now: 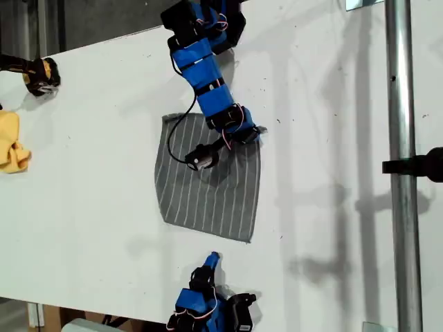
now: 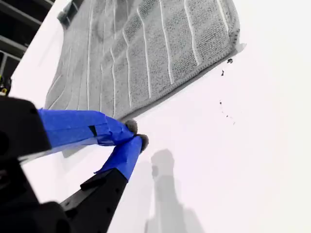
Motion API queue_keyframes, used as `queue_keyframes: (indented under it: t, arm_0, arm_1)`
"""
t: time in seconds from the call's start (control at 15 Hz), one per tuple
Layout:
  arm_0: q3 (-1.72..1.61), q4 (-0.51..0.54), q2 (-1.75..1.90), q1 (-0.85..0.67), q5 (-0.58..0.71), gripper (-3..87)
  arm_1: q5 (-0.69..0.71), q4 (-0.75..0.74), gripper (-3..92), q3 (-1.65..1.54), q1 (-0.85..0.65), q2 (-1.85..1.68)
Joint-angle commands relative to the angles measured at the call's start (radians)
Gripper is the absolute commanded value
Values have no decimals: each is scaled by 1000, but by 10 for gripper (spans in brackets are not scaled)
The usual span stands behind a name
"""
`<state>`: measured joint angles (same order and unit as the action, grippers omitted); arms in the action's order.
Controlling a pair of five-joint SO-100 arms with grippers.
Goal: Grasp corners of a towel and fold twice.
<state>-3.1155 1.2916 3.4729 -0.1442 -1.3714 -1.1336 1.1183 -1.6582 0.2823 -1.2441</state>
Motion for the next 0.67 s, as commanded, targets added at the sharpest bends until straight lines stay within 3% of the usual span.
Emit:
queue_keyframes:
  t: [0.0, 0.27, 0.33, 0.6]
  arm_0:
    - [-3, 3, 5, -2, -15, -13]
    - [60, -63, 2, 15, -98, -15]
    - [126, -38, -20, 17, -126, -15]
    - [558, -75, -571, 64, -71, -15]
  arm_1:
    - [3, -11, -1, 40, -8, -5]
    - [3, -15, -1, 43, -5, -5]
    - [3, -17, -1, 44, -5, -5]
    - [15, -14, -1, 55, -17, -5]
